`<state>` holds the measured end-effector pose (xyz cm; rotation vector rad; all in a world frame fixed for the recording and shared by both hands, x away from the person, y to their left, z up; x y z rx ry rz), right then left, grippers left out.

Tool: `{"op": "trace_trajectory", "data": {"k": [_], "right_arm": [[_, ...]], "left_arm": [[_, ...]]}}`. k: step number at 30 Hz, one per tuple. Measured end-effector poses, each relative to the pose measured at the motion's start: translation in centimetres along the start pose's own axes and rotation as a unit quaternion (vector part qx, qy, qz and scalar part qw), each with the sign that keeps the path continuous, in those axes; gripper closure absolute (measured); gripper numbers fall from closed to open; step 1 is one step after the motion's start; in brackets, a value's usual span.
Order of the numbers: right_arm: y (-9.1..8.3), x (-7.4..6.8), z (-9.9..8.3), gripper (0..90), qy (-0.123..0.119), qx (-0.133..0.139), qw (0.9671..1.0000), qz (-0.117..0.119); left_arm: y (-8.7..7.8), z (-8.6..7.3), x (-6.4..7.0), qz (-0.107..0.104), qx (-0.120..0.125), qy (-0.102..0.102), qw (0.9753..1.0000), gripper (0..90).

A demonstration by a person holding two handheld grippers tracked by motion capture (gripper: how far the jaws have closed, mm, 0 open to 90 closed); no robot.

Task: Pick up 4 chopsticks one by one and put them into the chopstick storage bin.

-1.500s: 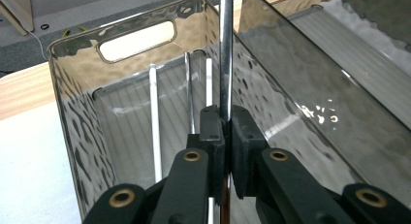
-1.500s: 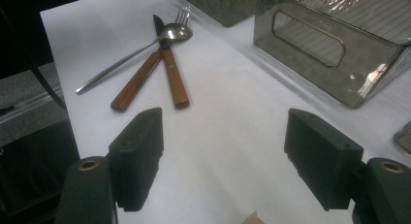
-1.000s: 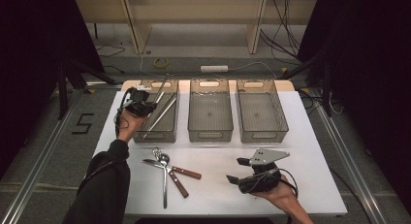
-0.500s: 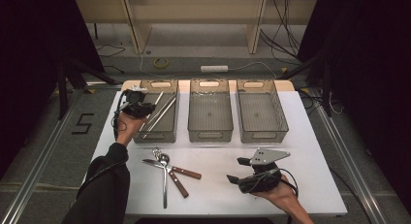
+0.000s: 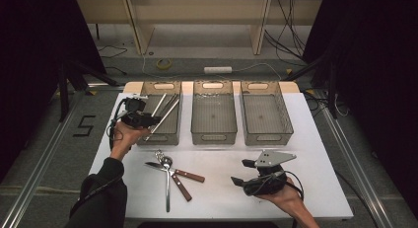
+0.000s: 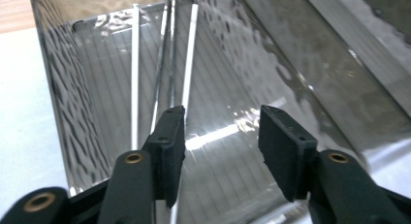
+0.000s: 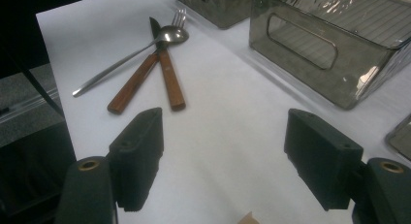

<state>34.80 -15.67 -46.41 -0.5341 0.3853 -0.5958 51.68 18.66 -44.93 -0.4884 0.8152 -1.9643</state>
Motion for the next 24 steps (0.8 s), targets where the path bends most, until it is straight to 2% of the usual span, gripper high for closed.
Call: {"op": "trace_trajectory", "data": {"k": [8,13,19,24], "right_arm": [[-0.1,0.2,0.0,31.4,0.006,0.000,1.0000,-0.007],[-0.1,0.4,-0.1,31.5,0.006,0.000,0.9999,-0.015],[-0.4,1.1,-0.3,31.5,0.014,-0.003,0.9997,-0.022],[-0.6,1.8,-0.5,31.4,0.024,-0.008,0.9993,-0.026]], "left_arm": [[-1.4,-0.7,1.7,-0.004,-0.008,0.015,0.9999,43.5],[-2.0,-1.9,3.0,-0.011,-0.022,0.014,0.9996,39.1],[-2.6,-2.8,4.3,-0.024,-0.028,0.009,0.9993,34.7],[-3.0,-3.5,5.3,-0.030,-0.033,0.012,0.9989,31.5]]}}
Point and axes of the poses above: each handheld gripper's, and its own axes: y roughly forward along the jaws, z roughly out of its top, x roughly to its right, the point moved 6 cm from there along y, roughly forward along the jaws, and after that the axes turned 8 degrees about y, right-handed, at the moved point
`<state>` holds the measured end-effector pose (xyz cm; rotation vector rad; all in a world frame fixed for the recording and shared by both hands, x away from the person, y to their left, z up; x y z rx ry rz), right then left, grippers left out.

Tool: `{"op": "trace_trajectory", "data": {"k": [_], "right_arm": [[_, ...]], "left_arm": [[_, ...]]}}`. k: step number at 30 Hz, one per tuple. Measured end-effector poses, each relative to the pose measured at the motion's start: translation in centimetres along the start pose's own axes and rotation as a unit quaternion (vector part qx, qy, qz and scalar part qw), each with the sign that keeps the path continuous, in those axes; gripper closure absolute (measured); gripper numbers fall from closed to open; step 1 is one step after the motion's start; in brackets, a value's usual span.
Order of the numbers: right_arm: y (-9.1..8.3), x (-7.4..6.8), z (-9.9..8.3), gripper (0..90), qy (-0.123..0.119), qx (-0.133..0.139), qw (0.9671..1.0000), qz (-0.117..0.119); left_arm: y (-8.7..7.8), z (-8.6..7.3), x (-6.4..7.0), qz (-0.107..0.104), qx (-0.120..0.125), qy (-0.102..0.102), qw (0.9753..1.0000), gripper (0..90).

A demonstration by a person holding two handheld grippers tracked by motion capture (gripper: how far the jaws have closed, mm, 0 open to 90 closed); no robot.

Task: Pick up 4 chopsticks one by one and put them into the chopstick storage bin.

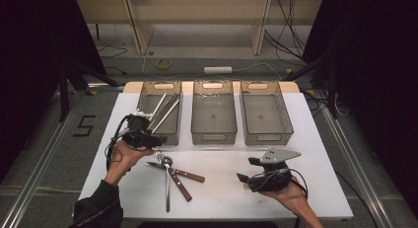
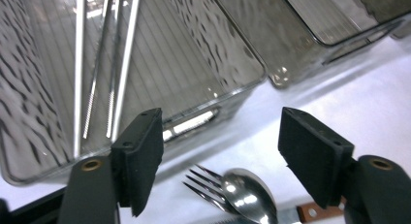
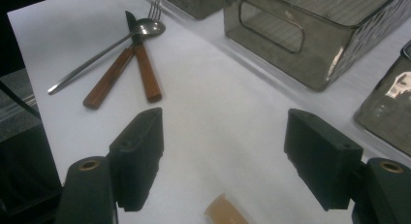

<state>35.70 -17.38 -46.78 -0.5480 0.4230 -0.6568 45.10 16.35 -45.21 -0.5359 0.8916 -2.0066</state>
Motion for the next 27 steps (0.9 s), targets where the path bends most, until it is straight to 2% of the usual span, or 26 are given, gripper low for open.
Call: {"op": "trace_trajectory", "data": {"k": [6,14,23,27], "right_arm": [[-0.2,0.4,-0.1,31.4,0.003,-0.001,1.0000,-0.004],[-0.2,0.5,-0.2,31.4,0.004,-0.002,1.0000,-0.004],[0.0,0.5,-0.2,31.5,0.003,-0.004,1.0000,-0.004],[0.0,0.5,-0.3,31.5,0.002,-0.005,1.0000,-0.004]], "left_arm": [[-0.4,-0.8,0.9,-0.007,-0.001,-0.004,1.0000,27.3],[-0.5,-2.8,2.3,-0.009,-0.022,-0.008,0.9997,26.8],[-1.1,-4.9,3.5,-0.015,-0.029,-0.025,0.9992,32.2],[-1.0,-5.8,4.3,-0.023,-0.038,-0.022,0.9988,34.8]]}}
Point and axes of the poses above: each handheld gripper's, and its own axes: y roughly forward along the jaws, z roughly out of its top, x roughly to its right, the point moved 6 cm from there along y, roughly forward along the jaws, and after that the axes turned 8 degrees about y, right-handed, at the moved point
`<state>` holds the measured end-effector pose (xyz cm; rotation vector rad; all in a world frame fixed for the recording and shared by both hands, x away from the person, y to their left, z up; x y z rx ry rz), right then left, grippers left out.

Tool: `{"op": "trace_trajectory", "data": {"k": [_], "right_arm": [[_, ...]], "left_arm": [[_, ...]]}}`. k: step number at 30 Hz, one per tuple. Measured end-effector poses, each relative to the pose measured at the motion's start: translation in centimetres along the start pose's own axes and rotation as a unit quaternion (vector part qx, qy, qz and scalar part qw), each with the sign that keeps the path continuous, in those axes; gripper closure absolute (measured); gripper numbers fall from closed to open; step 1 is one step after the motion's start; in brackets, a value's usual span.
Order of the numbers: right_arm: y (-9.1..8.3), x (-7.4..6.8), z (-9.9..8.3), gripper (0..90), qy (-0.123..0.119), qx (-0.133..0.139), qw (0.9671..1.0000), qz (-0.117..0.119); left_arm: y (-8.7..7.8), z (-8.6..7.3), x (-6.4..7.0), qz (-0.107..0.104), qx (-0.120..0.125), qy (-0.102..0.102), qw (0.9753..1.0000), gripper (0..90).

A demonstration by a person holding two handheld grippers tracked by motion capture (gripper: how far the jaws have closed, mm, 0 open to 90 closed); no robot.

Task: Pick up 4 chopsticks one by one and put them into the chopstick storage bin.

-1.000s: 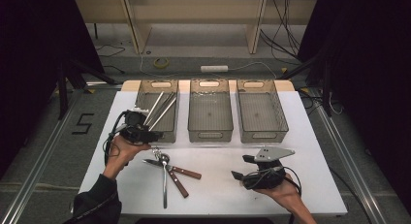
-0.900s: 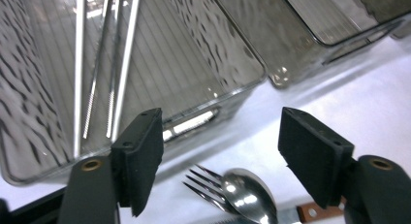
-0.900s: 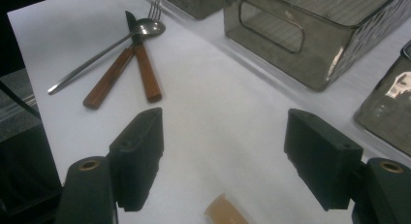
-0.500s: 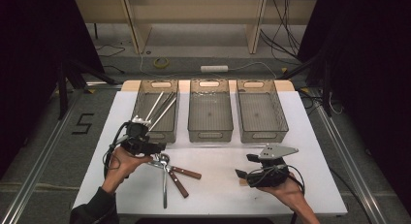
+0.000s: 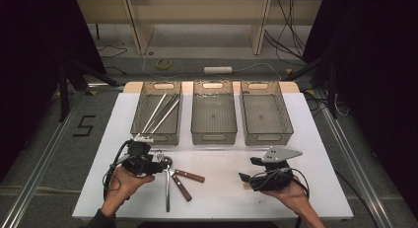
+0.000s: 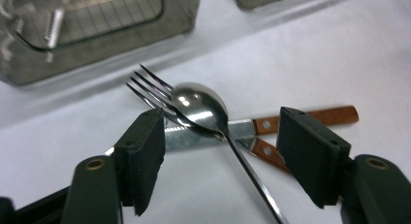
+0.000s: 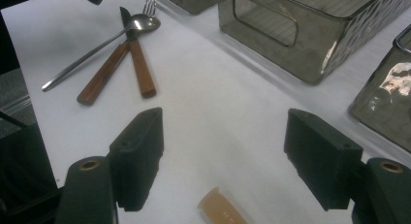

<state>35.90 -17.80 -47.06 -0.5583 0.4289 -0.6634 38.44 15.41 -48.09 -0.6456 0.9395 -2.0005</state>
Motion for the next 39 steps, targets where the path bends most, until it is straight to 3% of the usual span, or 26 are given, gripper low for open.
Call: {"op": "trace_trajectory", "data": {"k": [6,23,31,39], "right_arm": [[0.0,0.1,-0.1,31.5,0.001,-0.001,1.0000,0.001],[0.0,0.2,-0.3,31.7,0.001,-0.001,1.0000,0.002],[0.1,0.1,-0.3,31.7,0.001,-0.002,1.0000,0.002],[0.2,0.1,-0.3,31.8,0.001,-0.003,1.0000,0.001]], "left_arm": [[0.6,-1.4,1.3,-0.003,-0.022,0.011,0.9997,37.6],[1.1,-2.9,3.5,-0.005,-0.049,0.032,0.9983,45.8],[1.3,-3.5,3.9,-0.002,-0.064,0.047,0.9968,48.9],[1.7,-3.8,4.0,-0.004,-0.075,0.049,0.9959,52.0]]}}
Point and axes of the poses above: each handheld gripper's, and its own axes: y roughly forward along the jaws, z roughly out of its top, x roughly to its right, the point moved 6 cm from there along y, roughly forward along the jaws, and after that the axes turned 8 degrees about y, right-handed, at the moved point
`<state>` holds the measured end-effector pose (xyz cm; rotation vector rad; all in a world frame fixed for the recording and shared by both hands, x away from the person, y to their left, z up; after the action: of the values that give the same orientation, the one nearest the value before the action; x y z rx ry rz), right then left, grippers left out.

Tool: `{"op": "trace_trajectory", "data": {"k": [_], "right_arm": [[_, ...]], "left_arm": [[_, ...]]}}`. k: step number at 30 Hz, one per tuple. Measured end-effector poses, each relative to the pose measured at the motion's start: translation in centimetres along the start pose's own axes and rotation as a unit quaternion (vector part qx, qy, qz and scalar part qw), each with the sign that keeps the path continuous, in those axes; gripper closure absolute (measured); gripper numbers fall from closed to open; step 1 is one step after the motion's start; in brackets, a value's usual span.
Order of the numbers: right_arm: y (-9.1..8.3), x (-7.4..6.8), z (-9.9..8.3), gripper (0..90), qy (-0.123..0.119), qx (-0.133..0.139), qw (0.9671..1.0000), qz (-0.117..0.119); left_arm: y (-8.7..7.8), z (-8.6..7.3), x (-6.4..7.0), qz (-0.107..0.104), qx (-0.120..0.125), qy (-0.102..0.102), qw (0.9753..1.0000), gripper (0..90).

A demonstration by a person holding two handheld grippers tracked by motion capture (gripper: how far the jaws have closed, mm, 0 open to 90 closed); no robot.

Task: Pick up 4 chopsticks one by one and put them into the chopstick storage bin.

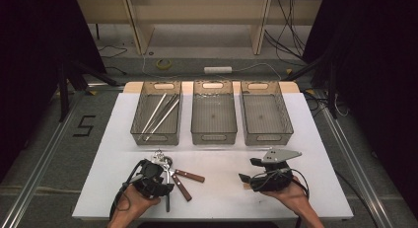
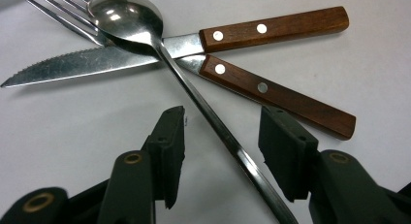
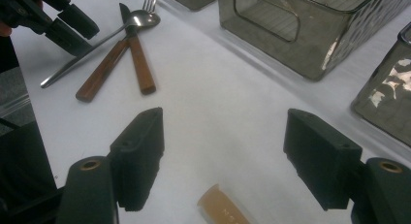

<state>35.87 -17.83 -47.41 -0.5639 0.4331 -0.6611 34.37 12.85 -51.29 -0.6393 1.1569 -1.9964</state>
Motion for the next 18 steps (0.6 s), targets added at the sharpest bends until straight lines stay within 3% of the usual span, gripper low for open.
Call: {"op": "trace_trajectory", "data": {"k": [18], "right_arm": [[0.00,0.03,-0.03,31.9,0.000,-0.001,1.0000,0.000]], "left_arm": [[0.55,-0.24,-0.05,0.003,-0.014,0.009,0.9998,59.5]]}}
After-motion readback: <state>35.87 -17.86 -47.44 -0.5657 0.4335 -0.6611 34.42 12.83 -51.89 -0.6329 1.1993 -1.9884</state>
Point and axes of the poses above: each handheld gripper's, and its own axes: y roughly forward along the jaws, z roughly out of its top, x roughly to its right, the point moved 6 cm from there along y, roughly forward along the jaws, and after that the axes turned 8 degrees about y, right-handed, at the moved point
